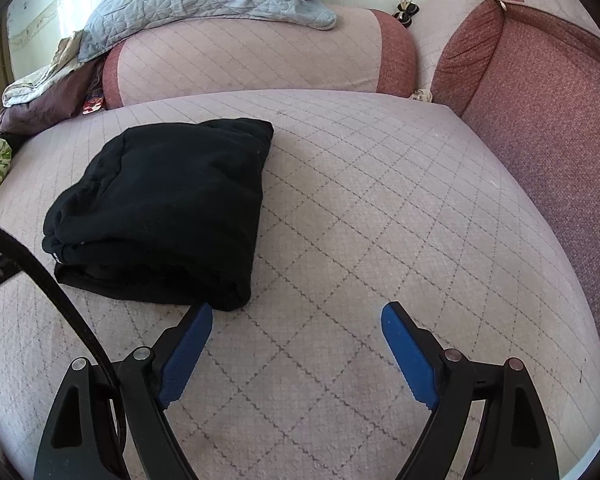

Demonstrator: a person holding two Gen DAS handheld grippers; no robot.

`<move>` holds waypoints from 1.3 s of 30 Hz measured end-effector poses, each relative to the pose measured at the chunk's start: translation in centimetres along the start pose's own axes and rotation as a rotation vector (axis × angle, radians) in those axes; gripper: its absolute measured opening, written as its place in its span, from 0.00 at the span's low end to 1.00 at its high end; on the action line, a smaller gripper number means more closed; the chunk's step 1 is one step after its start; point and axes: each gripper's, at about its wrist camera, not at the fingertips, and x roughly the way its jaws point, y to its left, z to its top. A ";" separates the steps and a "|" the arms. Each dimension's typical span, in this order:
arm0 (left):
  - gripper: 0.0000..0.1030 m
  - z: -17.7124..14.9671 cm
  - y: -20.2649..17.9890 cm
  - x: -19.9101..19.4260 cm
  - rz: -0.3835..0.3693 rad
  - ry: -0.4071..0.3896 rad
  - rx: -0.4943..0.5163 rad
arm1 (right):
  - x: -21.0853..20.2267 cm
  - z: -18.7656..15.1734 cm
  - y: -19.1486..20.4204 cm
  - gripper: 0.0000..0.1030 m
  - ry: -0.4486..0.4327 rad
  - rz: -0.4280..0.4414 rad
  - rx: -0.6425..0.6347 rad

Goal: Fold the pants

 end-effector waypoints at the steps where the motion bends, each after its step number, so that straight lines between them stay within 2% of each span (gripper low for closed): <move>1: 0.77 0.0 0.1 -0.4 -0.001 -0.010 -0.004 | 0.0 -0.1 -0.1 0.88 0.001 -0.005 0.006; 6: 0.78 -0.1 0.4 -2.8 -0.018 -0.097 -0.001 | -1.9 -0.9 -0.6 0.88 -0.014 0.013 0.043; 8: 0.78 -0.7 -0.1 -3.1 0.011 -0.134 0.030 | -3.4 -1.2 -1.0 0.88 -0.045 0.034 0.054; 13: 0.78 -1.9 -1.5 -3.5 0.053 -0.131 0.028 | -6.4 -2.8 -3.2 0.91 -0.096 0.101 0.151; 19: 0.78 -3.2 -3.6 -6.0 0.105 -0.196 0.075 | -6.4 -2.5 -4.3 0.91 -0.083 0.168 0.216; 24: 0.78 -3.8 -4.4 -6.1 0.101 -0.177 0.064 | -7.1 -2.4 -3.6 0.91 -0.107 0.191 0.194; 30: 0.78 -4.7 -4.9 -5.4 0.089 -0.150 0.069 | -6.7 -2.4 -3.6 0.91 -0.089 0.188 0.203; 39: 0.78 -5.3 -3.3 -4.3 0.087 -0.126 0.036 | -5.9 -3.0 -3.1 0.91 -0.063 0.157 0.181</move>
